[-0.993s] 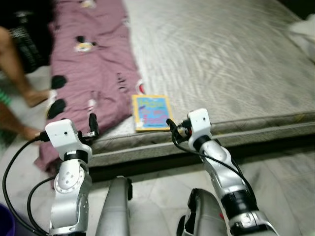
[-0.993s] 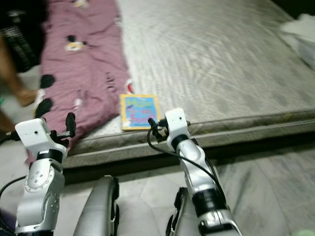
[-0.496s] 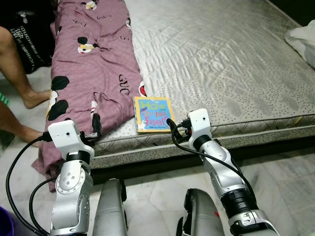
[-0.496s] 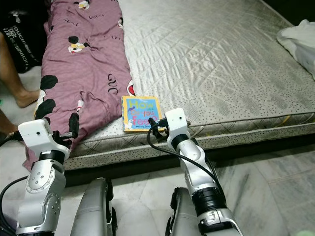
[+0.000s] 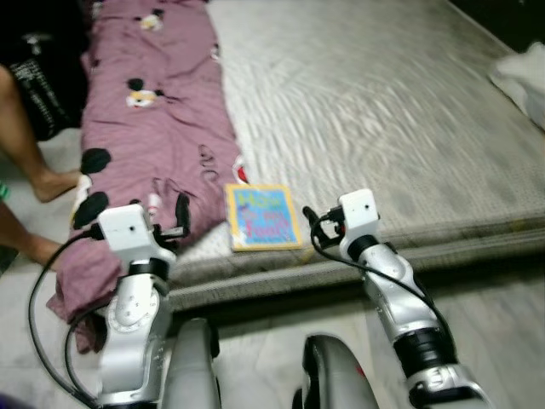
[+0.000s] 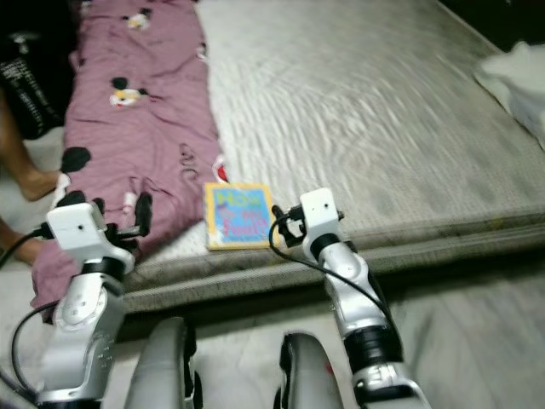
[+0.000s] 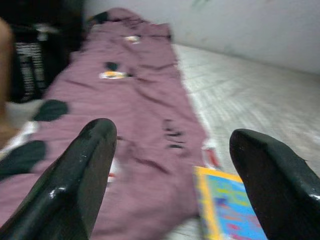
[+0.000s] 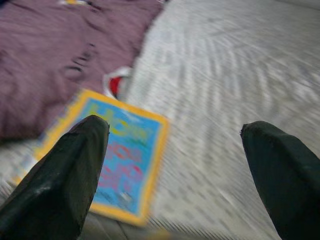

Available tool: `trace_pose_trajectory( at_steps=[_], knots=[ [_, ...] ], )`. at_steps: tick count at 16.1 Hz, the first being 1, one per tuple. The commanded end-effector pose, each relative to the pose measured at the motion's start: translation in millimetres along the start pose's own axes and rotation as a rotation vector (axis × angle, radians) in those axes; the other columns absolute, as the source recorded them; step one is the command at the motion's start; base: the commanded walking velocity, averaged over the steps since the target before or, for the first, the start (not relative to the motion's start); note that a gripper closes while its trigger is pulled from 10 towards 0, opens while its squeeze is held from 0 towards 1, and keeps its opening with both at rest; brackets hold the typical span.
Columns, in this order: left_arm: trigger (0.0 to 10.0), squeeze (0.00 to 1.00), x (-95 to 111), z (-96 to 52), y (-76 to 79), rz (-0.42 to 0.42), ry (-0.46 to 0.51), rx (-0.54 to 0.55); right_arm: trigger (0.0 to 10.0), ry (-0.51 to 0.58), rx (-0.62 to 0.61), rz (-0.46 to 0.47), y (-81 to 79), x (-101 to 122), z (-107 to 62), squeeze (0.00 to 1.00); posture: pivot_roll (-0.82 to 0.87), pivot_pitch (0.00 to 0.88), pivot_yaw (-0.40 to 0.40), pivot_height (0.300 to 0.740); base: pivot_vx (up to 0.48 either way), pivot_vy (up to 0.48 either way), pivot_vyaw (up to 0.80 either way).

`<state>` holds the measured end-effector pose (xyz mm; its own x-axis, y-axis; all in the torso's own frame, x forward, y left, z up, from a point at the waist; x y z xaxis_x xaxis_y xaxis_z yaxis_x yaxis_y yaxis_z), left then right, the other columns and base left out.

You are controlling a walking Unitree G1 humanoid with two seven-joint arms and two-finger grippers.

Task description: Clean up the room

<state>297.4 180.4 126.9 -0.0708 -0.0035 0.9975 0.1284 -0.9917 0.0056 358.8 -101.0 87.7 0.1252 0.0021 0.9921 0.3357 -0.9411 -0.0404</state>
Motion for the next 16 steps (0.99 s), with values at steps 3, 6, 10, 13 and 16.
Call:
trace_pose_trajectory(
  at_steps=[3, 6, 10, 13, 16],
  knots=[
    [10.0, 0.00, -4.7, 0.5, 0.2, 0.001, -0.020, 0.002, 10.0, -0.008, 0.016, -0.006, -3.7, -1.7, 1.3, 0.00, 0.07, 0.126, -0.042, 0.607, 0.204, 0.000, 0.00],
    [10.0, 0.00, -7.5, -1.1, 0.4, -0.001, -0.030, 0.007, 10.0, -0.009, 0.015, -0.005, -3.3, -2.3, 1.1, 0.00, 0.07, 0.118, -0.042, 0.607, 0.087, 0.000, 0.00],
    [10.0, 0.00, -8.1, -1.0, 0.4, -0.017, -0.031, 0.009, 10.0, -0.010, 0.015, -0.006, -2.9, -3.1, 1.1, 0.00, 0.07, 0.112, -0.043, 0.607, 0.290, 0.000, 0.00],
    [10.0, 0.00, -10.6, -0.9, 1.7, -0.008, -0.042, 0.014, 10.0, -0.013, 0.018, -0.004, -2.5, -3.9, 1.1, 0.00, 0.07, 0.108, -0.044, 0.607, 0.000, 0.000, 0.00],
    [10.0, 0.00, -16.9, 3.5, 0.4, 0.002, -0.071, 0.035, 10.0, -0.014, 0.024, 0.006, -3.1, -4.5, 0.1, 0.00, 0.07, 0.114, -0.045, 0.587, 0.000, 0.000, 0.00]
  ],
)
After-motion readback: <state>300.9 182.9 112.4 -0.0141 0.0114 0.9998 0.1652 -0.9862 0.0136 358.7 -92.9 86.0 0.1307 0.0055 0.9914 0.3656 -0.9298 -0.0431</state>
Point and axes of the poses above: a point about 5 cm out from each wrist's last joint towards the gripper, its own z axis pointing out of the wrist towards the gripper, its own x axis along the axis of the wrist's last joint, y = z × x, the point moved 4 cm from there along z, pointing out of the wrist towards the gripper, and after that the axes turned 8 degrees about z, right-handed, at the moved point
